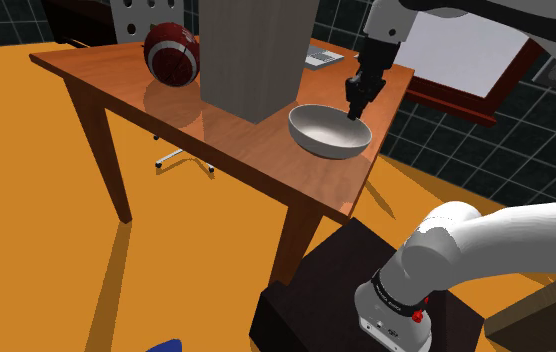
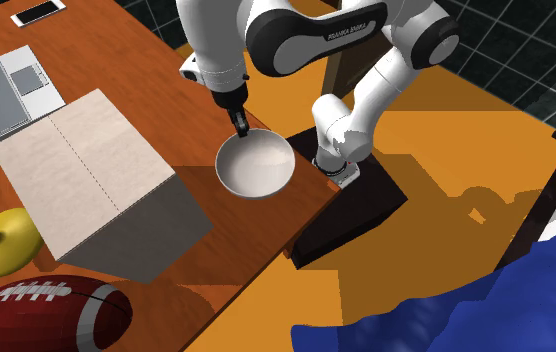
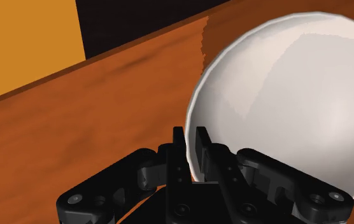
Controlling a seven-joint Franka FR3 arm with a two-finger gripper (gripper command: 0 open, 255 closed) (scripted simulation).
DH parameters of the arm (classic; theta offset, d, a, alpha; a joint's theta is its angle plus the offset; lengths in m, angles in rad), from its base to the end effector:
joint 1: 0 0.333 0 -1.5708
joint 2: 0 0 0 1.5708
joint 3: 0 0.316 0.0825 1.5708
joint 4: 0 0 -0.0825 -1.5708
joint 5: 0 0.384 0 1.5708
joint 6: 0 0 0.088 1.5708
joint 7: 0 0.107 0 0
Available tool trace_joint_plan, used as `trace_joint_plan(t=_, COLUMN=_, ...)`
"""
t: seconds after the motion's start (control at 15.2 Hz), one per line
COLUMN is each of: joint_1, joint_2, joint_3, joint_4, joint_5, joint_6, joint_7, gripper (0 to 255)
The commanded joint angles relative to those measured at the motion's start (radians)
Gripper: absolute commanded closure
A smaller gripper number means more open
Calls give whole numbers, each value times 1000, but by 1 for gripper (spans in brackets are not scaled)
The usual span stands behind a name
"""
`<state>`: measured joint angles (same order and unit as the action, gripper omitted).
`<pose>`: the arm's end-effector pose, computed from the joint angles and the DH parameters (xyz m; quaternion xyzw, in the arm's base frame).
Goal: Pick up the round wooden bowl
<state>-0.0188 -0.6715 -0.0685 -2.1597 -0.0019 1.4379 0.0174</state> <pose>0.3249 -0.0367 0.6337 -0.9985 0.0444 0.0251 0.0210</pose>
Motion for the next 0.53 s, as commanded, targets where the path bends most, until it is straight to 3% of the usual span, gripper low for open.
trace_joint_plan(t=0.0, joint_1=0, joint_2=0, joint_3=0, joint_4=0, joint_5=0, joint_6=0, joint_7=0, gripper=255)
trace_joint_plan(t=0.46, joint_1=2, joint_2=31, joint_3=1, joint_4=105, joint_5=2, joint_6=-75, joint_7=1, gripper=255)
